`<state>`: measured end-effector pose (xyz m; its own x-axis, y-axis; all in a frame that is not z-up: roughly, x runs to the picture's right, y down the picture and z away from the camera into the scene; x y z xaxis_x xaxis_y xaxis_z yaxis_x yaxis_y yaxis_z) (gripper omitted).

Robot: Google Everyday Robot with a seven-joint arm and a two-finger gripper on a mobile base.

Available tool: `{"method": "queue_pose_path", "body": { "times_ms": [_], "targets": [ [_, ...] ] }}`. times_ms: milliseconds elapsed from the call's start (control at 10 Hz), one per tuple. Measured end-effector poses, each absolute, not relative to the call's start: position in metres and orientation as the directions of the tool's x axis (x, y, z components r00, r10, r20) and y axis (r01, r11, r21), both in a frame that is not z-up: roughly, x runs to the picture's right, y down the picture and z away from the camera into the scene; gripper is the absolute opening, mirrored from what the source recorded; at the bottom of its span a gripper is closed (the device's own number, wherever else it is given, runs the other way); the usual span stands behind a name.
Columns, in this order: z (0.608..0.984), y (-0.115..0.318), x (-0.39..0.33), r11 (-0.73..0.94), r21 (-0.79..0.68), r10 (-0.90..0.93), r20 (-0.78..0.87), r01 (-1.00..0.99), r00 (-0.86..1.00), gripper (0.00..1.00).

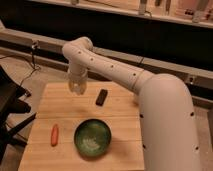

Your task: Place the white sponge in the ceramic cup

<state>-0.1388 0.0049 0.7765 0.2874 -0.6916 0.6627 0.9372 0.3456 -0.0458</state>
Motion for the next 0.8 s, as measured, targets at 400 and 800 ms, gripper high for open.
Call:
{"method": "queue_pose_path", "body": {
  "times_ms": [400, 800],
  "targets": [
    [0.774, -0.01, -0.127, 0.402, -0.048, -0.68, 0.653, 0.914, 0.333, 0.0],
    [0.772, -0.015, -0.103, 0.444, -0.077, -0.669, 0.634, 0.893, 0.387, 0.0]
  ]
}}
